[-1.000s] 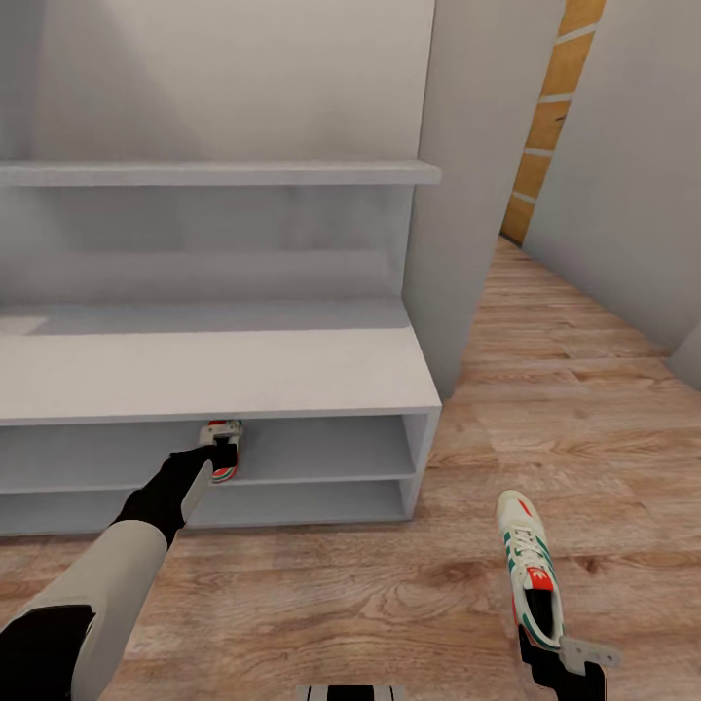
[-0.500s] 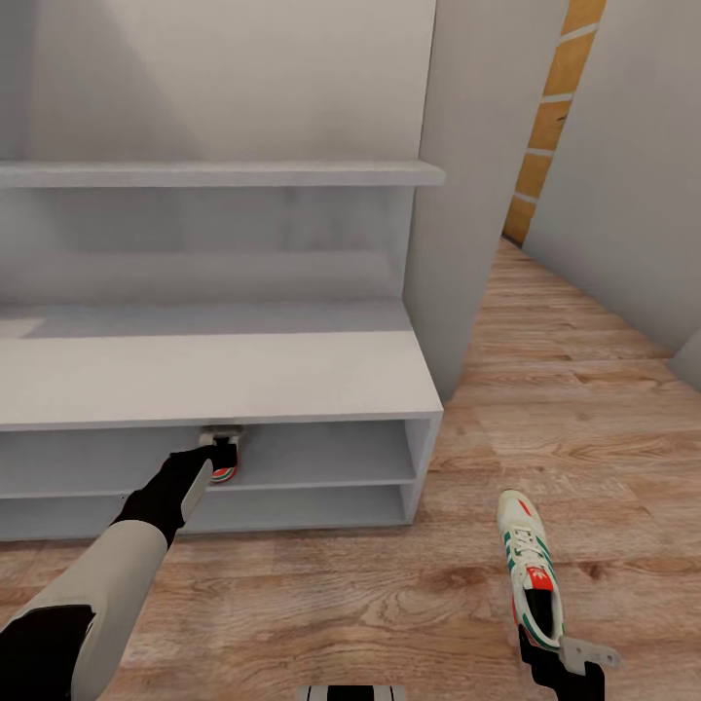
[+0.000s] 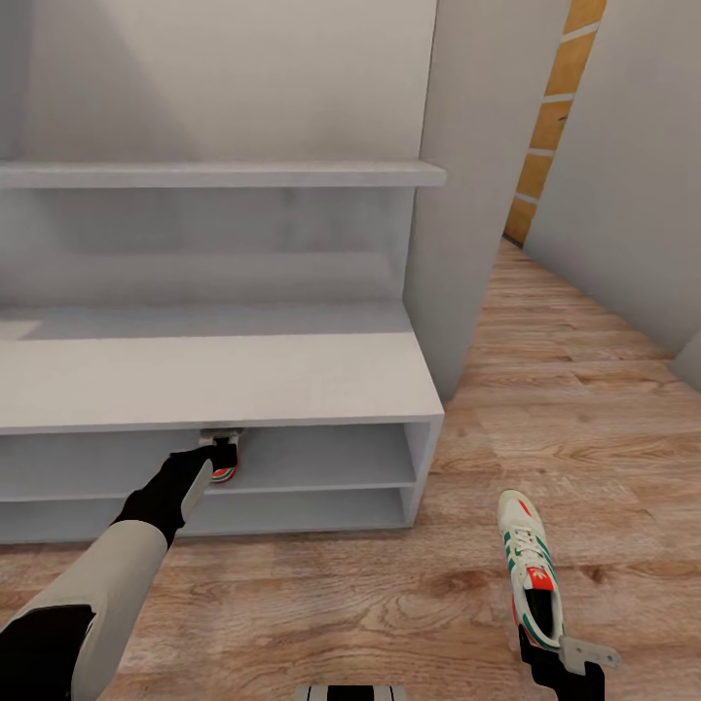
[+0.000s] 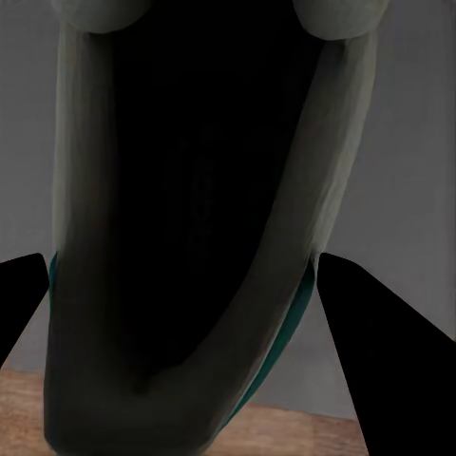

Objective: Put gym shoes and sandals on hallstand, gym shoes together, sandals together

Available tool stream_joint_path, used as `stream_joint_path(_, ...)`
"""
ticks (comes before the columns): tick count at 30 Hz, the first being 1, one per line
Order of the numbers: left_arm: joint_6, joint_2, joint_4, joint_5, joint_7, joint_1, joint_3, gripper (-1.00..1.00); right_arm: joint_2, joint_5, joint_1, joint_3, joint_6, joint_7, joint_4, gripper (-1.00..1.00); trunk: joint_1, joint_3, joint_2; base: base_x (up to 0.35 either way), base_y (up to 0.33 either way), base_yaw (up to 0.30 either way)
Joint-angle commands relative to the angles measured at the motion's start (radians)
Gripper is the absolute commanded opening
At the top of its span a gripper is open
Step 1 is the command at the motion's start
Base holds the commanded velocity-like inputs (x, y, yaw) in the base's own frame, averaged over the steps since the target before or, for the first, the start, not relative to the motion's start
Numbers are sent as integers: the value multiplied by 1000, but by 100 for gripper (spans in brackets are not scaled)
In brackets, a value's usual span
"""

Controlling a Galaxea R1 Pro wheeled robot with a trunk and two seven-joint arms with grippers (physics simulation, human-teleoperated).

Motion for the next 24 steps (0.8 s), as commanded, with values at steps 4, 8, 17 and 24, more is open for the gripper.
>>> stream_joint_path(4, 5, 0, -1, 7, 4, 0, -1, -100, 0, 8, -1, -8, -3, 3, 1, -100, 0, -1, 0, 41, 0, 0)
stream_joint_path(8, 5, 0, -1, 7, 4, 0, 0, -100, 0, 8, -1, -8, -3, 3, 1, -100, 0, -1, 0, 32, 0, 0)
stream_joint_path(17, 5, 0, -1, 8, 2, 0, -1, -100, 0, 8, -1, -8, -3, 3, 1, -100, 0, -1, 0, 5, 0, 0)
stream_joint_path(24, 5, 0, 0, 9, 0, 0, -1, 100, 0, 8, -1, -8, -3, 3, 1, -100, 0, -1, 0, 0, 0, 0)
